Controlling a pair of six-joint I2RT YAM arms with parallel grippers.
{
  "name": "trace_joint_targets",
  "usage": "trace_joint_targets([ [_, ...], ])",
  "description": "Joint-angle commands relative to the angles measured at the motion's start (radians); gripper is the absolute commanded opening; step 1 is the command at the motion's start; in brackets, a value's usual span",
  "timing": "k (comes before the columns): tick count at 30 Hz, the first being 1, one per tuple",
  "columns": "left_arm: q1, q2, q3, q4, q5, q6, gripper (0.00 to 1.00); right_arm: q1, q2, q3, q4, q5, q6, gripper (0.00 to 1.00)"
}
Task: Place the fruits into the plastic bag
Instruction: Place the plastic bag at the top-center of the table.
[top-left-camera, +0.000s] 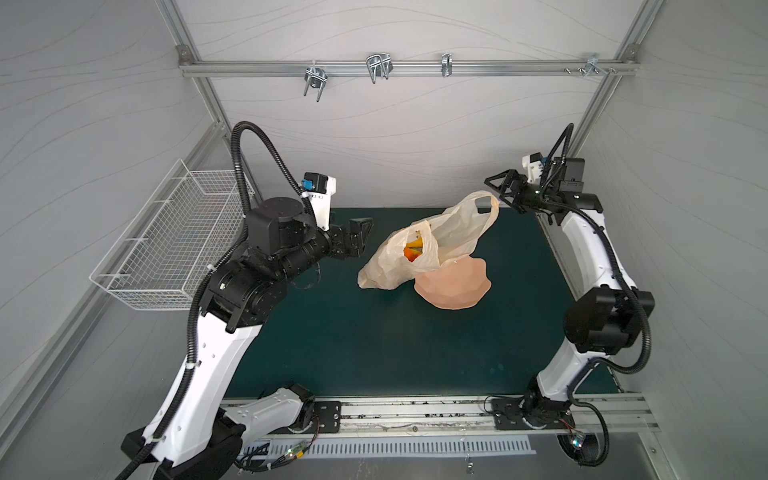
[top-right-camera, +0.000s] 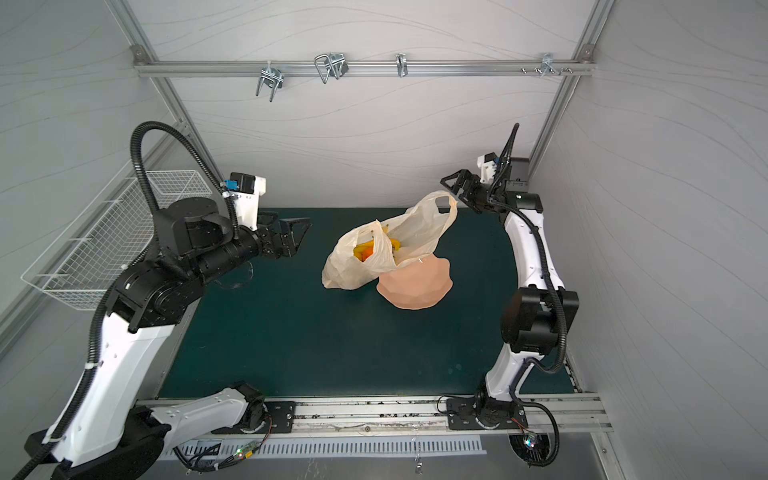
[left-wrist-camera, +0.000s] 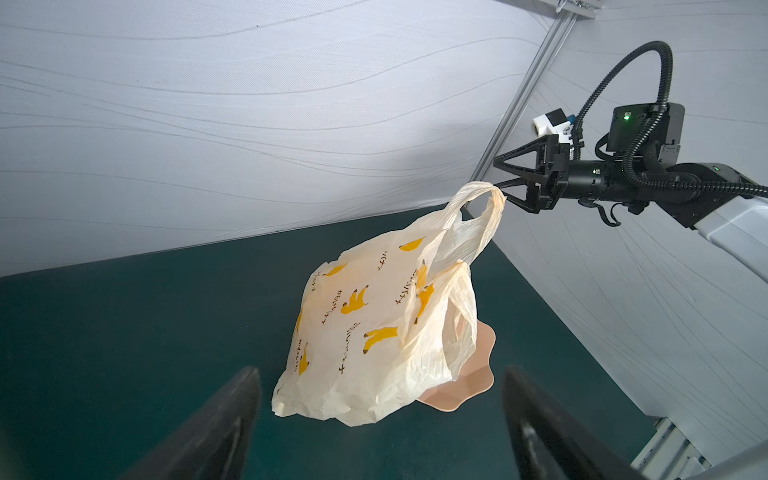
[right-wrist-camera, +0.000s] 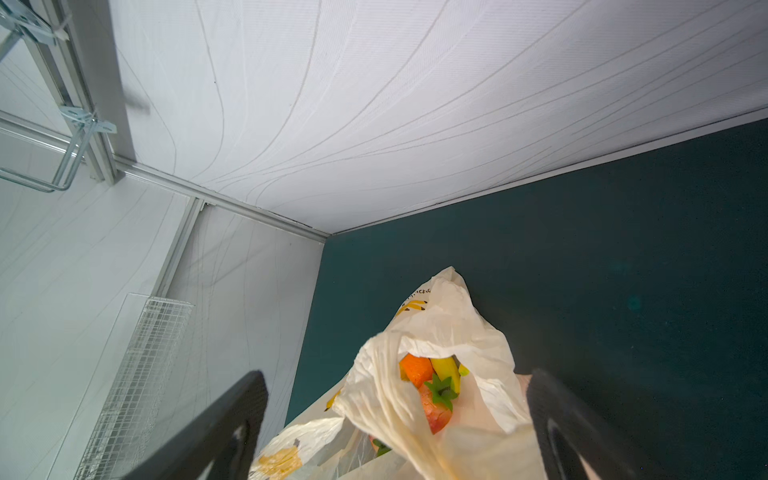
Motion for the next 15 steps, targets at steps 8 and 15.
trace_joint_targets([
  [8,0.032,-0.077,-0.125,-0.042,-0.183,-0.028,0.99,-0.058,-0.164,-0.027,-0.194,0.093,-0.125,0.99],
  [15,0.245,-0.160,-0.363,-0.027,-0.195,-0.098,1.00,-0.099,-0.373,-0.299,-0.202,0.341,-0.242,0.99],
])
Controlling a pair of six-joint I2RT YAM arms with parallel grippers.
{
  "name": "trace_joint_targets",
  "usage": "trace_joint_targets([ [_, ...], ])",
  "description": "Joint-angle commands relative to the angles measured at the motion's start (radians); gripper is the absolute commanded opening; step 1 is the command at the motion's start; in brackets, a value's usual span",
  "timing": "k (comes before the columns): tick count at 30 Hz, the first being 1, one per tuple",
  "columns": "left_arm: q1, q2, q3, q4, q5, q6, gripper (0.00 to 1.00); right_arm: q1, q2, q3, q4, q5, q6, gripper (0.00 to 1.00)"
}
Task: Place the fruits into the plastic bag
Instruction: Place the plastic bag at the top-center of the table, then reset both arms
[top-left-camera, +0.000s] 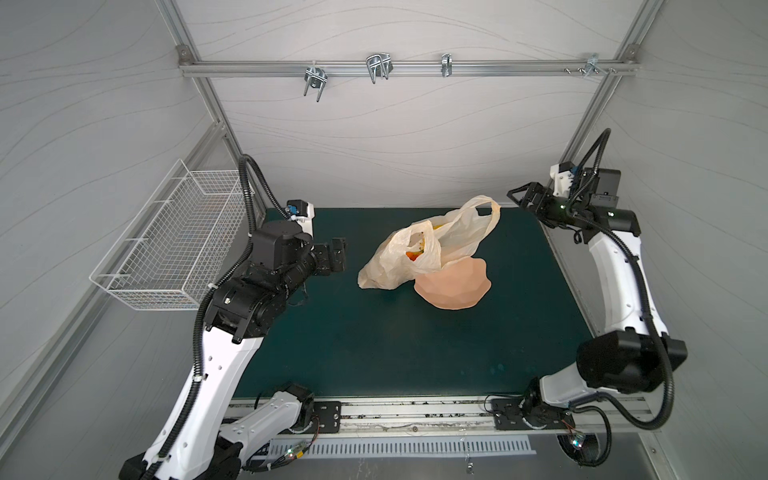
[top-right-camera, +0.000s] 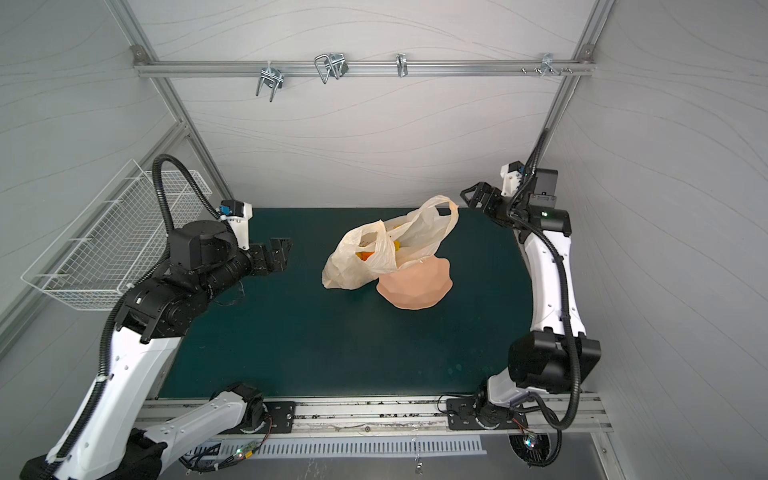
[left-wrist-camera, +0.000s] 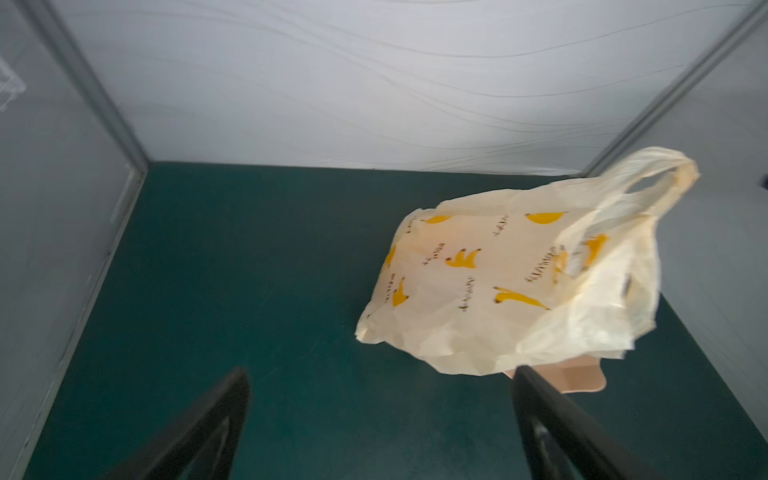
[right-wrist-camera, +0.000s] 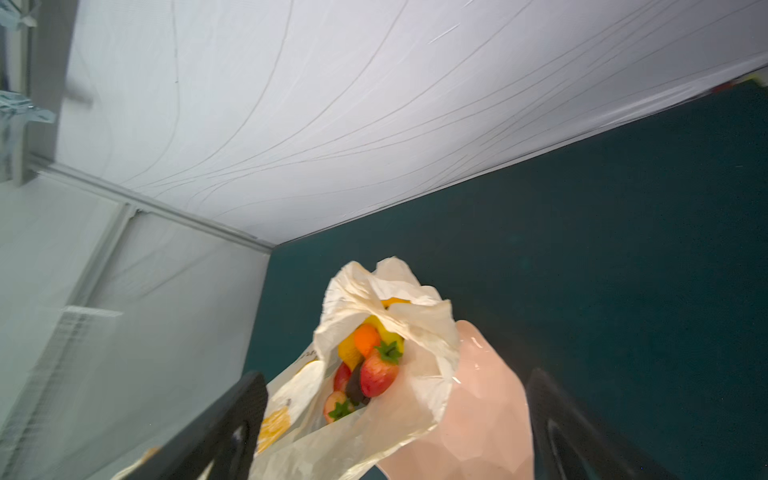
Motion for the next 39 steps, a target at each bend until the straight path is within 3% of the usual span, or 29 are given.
trace_joint_targets([
  [1,0.112,-0.047,-0.119,0.047,-0.033,-0.049,1.00,-0.030,-0.104,-0.142,-0.029,0.165,-0.093,0.99],
  [5,0.295,-0.072,-0.316,0.173,-0.044,-0.114,1.00,-0.058,-0.164,-0.322,0.028,0.244,-0.117,0.99],
  [10,0.329,-0.039,-0.519,0.445,-0.198,-0.054,1.00,-0.090,-0.192,-0.502,0.159,0.222,-0.087,0.99],
  [13,0.367,-0.022,-0.662,0.695,-0.225,-0.001,1.00,-0.089,-0.224,-0.629,0.266,0.251,-0.091,0.99],
  [18,0.382,0.051,-0.877,1.062,-0.215,0.124,1.00,-0.071,-0.389,-1.030,0.751,0.306,-0.101,0.99],
  [20,0.386,0.121,-0.925,1.230,-0.146,0.137,1.00,-0.040,-0.408,-1.121,0.852,0.365,-0.126,0.99],
  [22,0.387,0.217,-0.929,1.356,-0.042,0.176,1.00,-0.004,-0.380,-1.145,0.876,0.398,-0.165,0.99],
  [24,0.387,0.319,-0.912,1.423,-0.018,0.191,1.00,0.045,-0.350,-1.190,0.995,0.450,-0.210,0.99],
  [25,0.387,0.319,-0.887,1.371,-0.007,0.190,1.00,0.063,-0.328,-1.211,1.064,0.456,-0.227,0.99],
  [27,0.387,0.338,-0.937,1.545,0.025,0.225,1.00,0.095,-0.260,-1.229,1.171,0.475,-0.269,0.99],
  [31,0.387,0.313,-0.960,1.557,0.094,0.241,1.00,0.107,-0.128,-1.287,1.414,0.452,-0.260,0.99],
  [36,0.373,0.184,-1.113,1.583,0.142,0.179,1.00,0.131,-0.017,-1.307,1.565,0.448,-0.271,0.99],
  [39,0.346,0.261,-1.106,1.647,0.133,0.205,1.00,0.130,0.055,-1.296,1.614,0.422,-0.279,0.99],
])
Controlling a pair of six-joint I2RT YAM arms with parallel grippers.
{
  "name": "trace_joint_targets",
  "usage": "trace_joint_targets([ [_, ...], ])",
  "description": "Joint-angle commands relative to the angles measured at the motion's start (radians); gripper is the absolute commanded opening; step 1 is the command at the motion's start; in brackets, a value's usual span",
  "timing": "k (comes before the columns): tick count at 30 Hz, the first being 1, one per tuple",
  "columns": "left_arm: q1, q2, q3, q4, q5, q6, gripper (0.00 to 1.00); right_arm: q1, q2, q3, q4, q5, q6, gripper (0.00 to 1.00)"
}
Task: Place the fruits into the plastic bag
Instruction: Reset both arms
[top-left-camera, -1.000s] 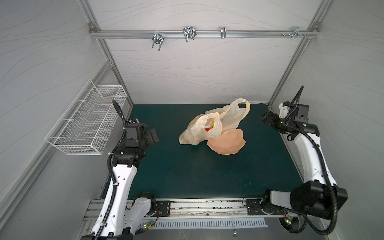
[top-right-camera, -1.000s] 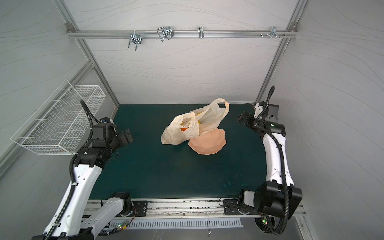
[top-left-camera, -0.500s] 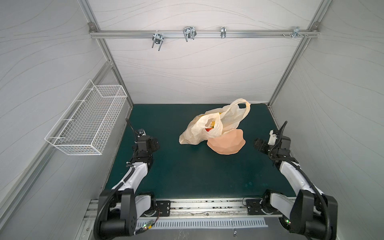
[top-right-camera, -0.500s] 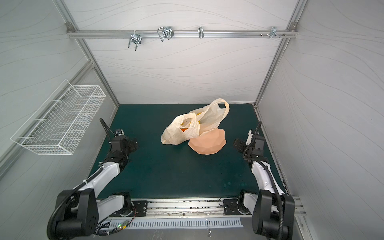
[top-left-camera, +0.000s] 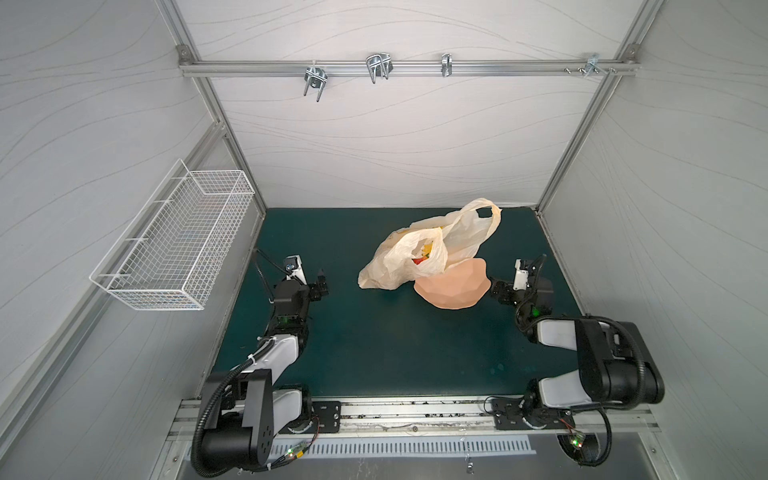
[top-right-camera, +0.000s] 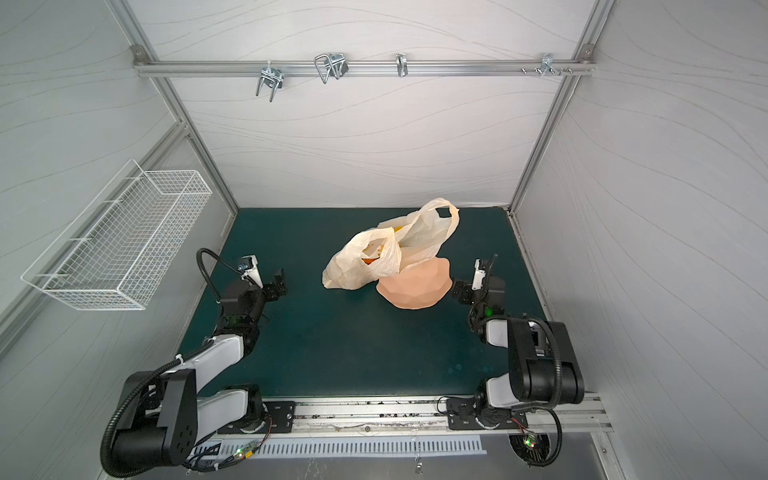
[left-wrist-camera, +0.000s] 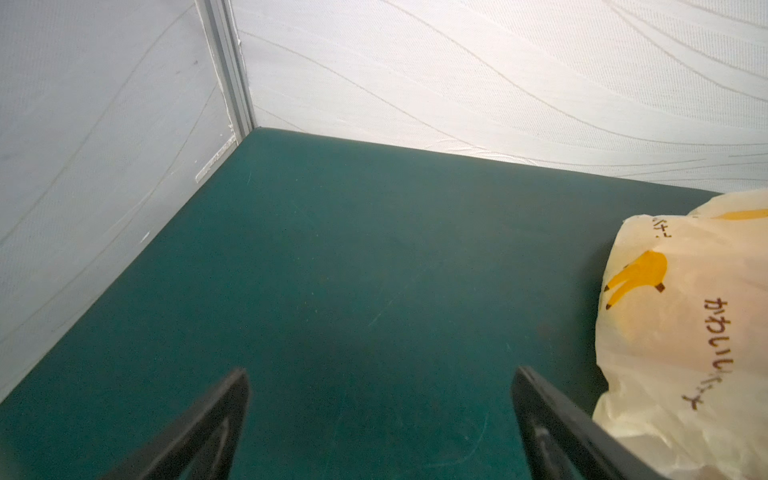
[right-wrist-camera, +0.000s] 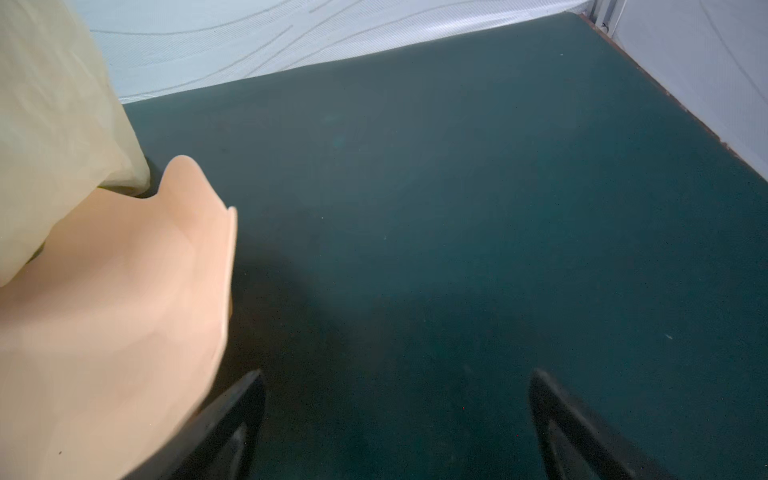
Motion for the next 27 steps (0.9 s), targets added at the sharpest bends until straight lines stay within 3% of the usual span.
trace_joint_targets([
  [1,-0.014,0.092,0.020,0.140,0.045,0.018,1.00,0.007,0.066,0.005,0.180,-0.020,-0.035,0.99],
  [6,-0.008,0.386,0.038,0.415,0.088,0.044,1.00,0.008,0.087,0.025,0.161,-0.007,-0.026,0.99],
  [8,0.004,0.330,0.099,0.196,0.096,0.028,1.00,0.017,0.094,0.080,0.074,-0.017,-0.041,0.99],
  [10,0.007,0.383,0.102,0.279,0.094,0.026,1.00,0.061,0.099,0.109,0.021,0.038,-0.086,0.99],
  [12,0.014,0.352,0.156,0.118,0.091,0.012,1.00,0.075,0.098,0.115,0.005,0.053,-0.096,0.99],
  [14,0.016,0.380,0.148,0.183,0.086,0.009,1.00,0.080,0.098,0.117,0.001,0.064,-0.098,0.99],
  [27,0.017,0.368,0.148,0.160,0.084,0.008,1.00,0.085,0.099,0.118,-0.002,0.072,-0.100,0.99],
])
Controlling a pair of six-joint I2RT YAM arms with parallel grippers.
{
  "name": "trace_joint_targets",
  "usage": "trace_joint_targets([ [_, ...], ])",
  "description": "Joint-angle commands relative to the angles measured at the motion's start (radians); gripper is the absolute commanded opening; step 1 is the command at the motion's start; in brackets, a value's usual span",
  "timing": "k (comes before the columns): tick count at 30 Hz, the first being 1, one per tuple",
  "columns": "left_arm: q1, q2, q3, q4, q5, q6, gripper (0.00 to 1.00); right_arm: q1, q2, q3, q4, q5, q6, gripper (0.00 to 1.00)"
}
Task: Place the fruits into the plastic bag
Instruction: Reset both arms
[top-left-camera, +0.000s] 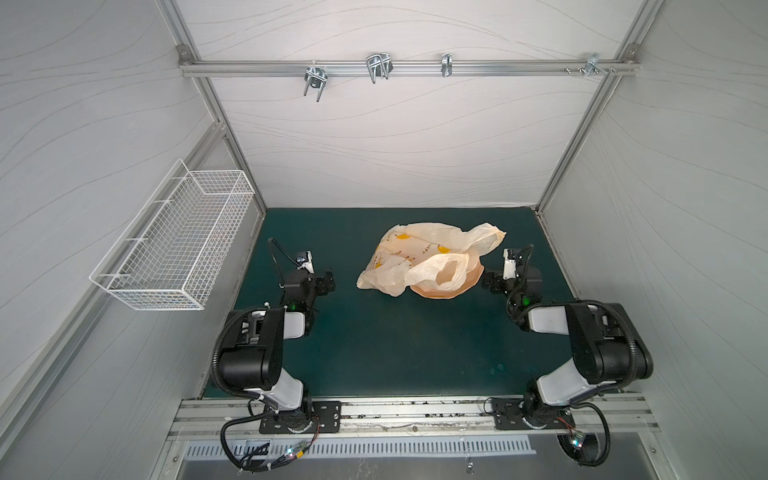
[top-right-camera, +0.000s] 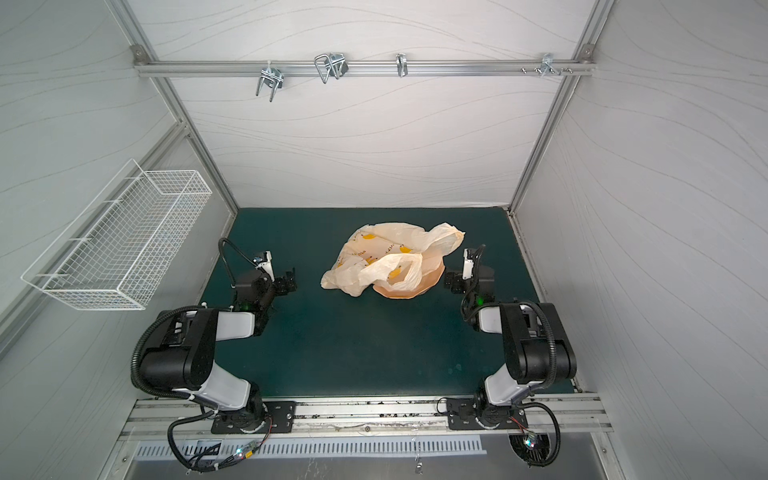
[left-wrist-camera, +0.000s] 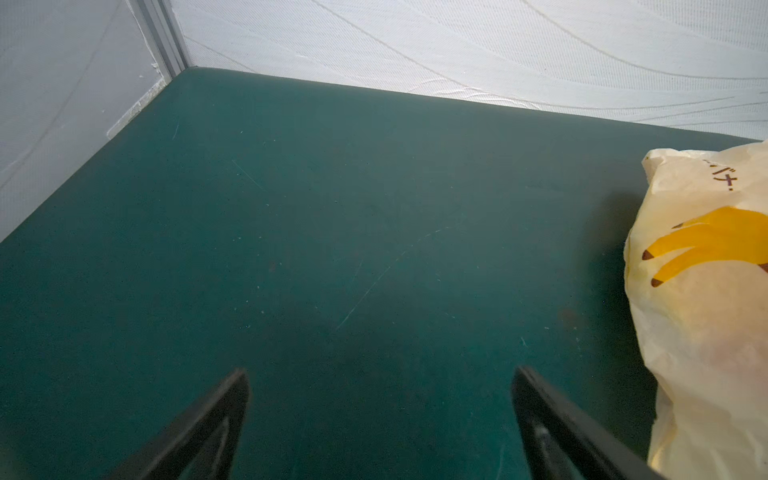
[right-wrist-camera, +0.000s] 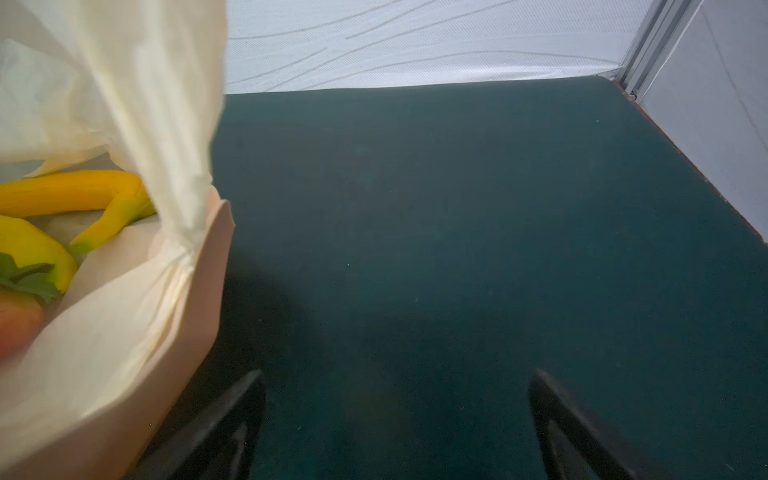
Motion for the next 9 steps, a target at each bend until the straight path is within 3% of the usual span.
trace_joint_targets([
  [1,0.005,0.001,0.008,0.026,0.007,0.002,1.00,0.003,0.011,0.003,-0.005,0.009,-0.026,0.99],
  [9,0.004,0.001,0.007,0.028,0.007,0.001,1.00,0.001,0.009,0.004,-0.007,0.003,-0.025,0.99],
])
